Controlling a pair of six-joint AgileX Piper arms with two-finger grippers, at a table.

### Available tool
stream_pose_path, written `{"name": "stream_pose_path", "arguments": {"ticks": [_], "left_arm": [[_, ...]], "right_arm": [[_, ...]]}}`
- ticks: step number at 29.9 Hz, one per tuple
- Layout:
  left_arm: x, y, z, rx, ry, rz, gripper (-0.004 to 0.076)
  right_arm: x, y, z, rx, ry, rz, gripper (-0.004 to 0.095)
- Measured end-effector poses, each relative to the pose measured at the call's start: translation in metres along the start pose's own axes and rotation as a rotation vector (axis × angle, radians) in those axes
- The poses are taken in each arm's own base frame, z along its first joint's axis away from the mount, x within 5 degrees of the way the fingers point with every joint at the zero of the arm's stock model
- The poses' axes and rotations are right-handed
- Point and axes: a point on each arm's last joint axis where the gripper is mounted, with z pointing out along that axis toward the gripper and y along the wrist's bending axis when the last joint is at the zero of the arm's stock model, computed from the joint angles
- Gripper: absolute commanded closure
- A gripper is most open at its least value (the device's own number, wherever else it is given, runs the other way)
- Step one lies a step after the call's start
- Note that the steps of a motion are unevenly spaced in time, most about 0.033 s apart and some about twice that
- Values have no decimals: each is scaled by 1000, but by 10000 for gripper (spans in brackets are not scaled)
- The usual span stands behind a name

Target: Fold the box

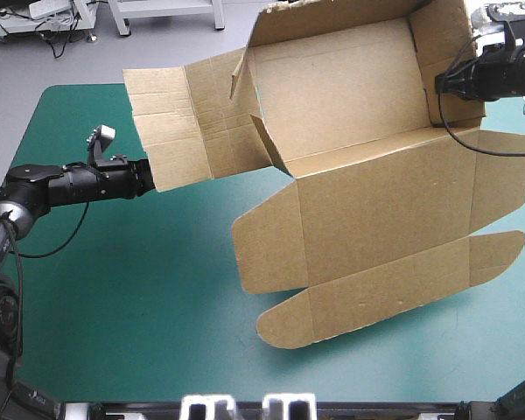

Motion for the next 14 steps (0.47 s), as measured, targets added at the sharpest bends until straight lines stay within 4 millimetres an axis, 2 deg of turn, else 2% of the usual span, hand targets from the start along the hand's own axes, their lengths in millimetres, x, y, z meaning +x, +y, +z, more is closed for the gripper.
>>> {"name": "stream_pose_path", "arguments": {"ticks": [6, 14], "left_arm": [[-2, 7, 25, 174, -15, -27, 709], [5, -13, 47, 250, 15, -7, 709]], "right_arm": [[-2, 10, 4, -37, -5, -24, 926], [-3, 39, 24, -56, 59, -108, 926]]}}
